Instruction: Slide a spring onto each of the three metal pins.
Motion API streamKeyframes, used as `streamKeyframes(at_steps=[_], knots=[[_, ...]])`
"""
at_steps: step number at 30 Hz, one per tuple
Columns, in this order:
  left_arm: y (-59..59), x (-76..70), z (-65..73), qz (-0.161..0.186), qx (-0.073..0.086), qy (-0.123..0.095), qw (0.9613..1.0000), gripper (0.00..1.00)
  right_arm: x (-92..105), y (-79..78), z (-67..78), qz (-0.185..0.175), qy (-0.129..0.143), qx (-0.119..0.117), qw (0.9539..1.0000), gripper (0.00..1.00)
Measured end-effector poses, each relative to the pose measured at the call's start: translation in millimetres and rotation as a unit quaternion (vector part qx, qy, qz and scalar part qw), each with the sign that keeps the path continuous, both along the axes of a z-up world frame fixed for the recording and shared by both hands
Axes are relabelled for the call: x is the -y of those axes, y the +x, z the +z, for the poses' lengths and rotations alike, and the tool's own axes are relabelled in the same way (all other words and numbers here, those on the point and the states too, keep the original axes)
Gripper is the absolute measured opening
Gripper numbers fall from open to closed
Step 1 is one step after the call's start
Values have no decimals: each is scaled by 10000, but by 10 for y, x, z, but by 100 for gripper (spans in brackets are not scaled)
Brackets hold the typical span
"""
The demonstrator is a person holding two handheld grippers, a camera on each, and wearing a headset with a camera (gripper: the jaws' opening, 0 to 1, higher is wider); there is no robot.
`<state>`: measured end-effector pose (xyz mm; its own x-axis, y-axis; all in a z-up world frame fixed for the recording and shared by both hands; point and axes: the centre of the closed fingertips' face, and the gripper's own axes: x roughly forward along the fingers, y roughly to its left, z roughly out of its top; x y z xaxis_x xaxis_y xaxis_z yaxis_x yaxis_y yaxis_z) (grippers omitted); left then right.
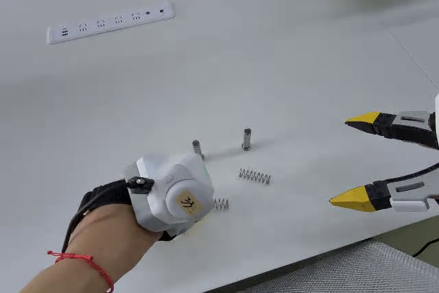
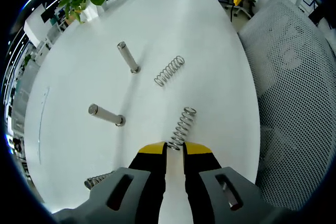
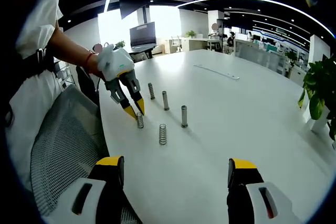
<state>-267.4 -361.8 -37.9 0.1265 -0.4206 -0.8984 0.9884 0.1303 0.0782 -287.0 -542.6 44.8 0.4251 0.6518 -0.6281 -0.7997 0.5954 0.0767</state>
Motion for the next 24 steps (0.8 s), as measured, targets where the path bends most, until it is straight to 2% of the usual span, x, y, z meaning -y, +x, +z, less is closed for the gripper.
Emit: streamKeyframes(at_steps=[12,16,24], knots=[[-2,-2,7,-2,-30,28,10000,8,14,-6,13,-28,8,5,10000,81],[5,-11,11,274,-170,-46,9995,8,-18,-14,16,-16,39,3,10000,80],[-39,9,16,432,-314,-185,9984,8,-61,-23,-1,23,61,-27,10000,80]])
